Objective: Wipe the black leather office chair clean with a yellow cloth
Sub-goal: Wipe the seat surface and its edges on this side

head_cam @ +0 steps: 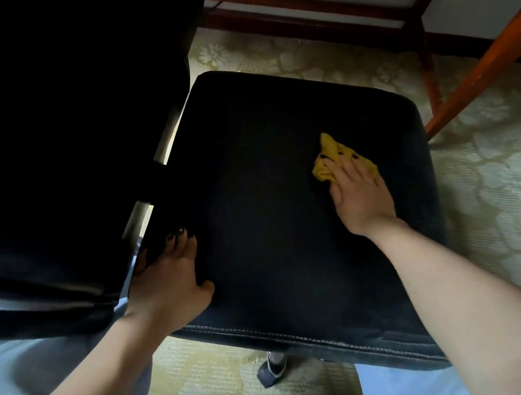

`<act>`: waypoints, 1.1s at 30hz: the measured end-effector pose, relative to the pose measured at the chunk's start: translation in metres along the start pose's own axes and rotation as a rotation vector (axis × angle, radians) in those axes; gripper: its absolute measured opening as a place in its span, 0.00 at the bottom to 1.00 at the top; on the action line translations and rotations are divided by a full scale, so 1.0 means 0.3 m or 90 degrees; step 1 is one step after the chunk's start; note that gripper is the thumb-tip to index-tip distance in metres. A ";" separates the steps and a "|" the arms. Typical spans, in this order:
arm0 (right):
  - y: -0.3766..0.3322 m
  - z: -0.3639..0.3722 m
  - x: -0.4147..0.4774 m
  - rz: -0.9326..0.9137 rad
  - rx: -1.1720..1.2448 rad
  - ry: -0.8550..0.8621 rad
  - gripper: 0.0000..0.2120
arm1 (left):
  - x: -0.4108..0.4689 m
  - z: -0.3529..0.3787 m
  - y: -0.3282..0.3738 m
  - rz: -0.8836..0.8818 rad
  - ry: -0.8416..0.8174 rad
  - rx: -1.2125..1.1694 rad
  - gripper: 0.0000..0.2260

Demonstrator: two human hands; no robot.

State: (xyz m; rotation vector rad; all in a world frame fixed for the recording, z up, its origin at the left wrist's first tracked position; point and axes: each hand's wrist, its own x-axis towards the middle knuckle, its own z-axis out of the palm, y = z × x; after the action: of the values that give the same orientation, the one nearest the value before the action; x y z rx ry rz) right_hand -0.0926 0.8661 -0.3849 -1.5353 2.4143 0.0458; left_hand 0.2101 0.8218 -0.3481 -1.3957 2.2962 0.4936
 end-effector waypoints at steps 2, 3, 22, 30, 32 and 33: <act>0.074 -0.003 -0.049 0.043 -0.002 -0.005 0.24 | -0.004 -0.006 0.012 -0.013 -0.006 -0.002 0.35; 0.102 -0.005 -0.075 0.061 0.004 -0.008 0.24 | -0.005 -0.009 0.024 -0.021 -0.009 0.001 0.35; 0.248 0.152 -0.572 -0.151 -0.008 0.035 0.28 | 0.057 0.015 0.535 0.192 -0.003 0.129 0.35; 0.331 0.077 -0.393 -0.181 0.010 -0.031 0.27 | 0.078 0.001 0.550 0.211 -0.009 0.217 0.35; 0.336 0.044 -0.329 -0.151 0.002 -0.048 0.26 | 0.077 -0.002 0.552 0.214 -0.020 0.232 0.36; 0.340 0.026 -0.297 -0.134 -0.003 -0.057 0.24 | 0.076 -0.003 0.553 0.215 -0.025 0.238 0.36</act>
State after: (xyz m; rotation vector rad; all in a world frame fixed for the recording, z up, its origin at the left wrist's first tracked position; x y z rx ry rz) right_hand -0.1466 0.9904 -0.3824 -1.7426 2.1741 0.0750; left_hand 0.0520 0.8768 -0.3444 -0.8220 2.4426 0.1683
